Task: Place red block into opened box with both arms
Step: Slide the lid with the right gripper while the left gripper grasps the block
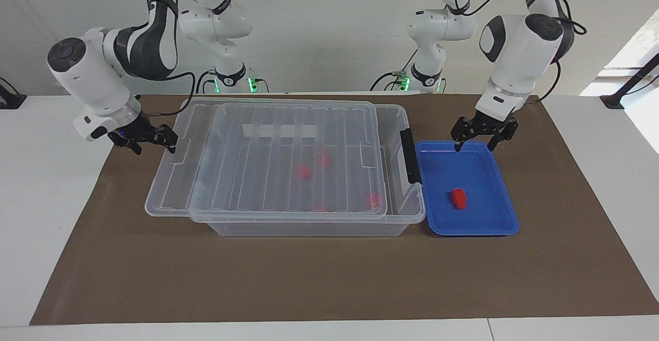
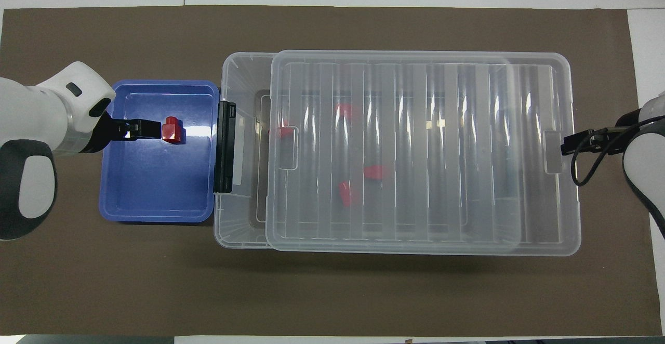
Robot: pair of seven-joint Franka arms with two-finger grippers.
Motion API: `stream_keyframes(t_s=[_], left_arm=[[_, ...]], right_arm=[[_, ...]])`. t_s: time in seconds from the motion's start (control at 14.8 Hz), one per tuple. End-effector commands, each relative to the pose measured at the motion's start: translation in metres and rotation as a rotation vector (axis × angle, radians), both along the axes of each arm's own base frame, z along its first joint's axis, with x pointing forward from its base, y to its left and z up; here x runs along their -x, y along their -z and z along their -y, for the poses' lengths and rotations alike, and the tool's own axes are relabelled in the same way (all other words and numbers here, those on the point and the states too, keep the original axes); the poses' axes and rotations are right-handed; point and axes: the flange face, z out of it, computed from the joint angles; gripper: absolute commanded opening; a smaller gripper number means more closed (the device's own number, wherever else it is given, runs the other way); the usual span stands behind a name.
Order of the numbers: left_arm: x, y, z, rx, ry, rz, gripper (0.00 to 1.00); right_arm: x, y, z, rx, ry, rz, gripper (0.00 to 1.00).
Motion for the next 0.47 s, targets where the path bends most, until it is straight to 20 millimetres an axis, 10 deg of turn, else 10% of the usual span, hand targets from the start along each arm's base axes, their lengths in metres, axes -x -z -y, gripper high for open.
stream_keyframes(t_s=[0.0,0.4], left_arm=[[-0.014,0.048,0.004,-0.006,0.019,-0.003,1.0],[-0.034,0.121,-0.003,0.006,0.005,0.055,0.98]], right_arm=[[0.01,-0.001,0.025,-0.003,-0.027,0.019,1.0],[0.015,-0.001,0.049,-0.004,-0.046,0.021,1.0]])
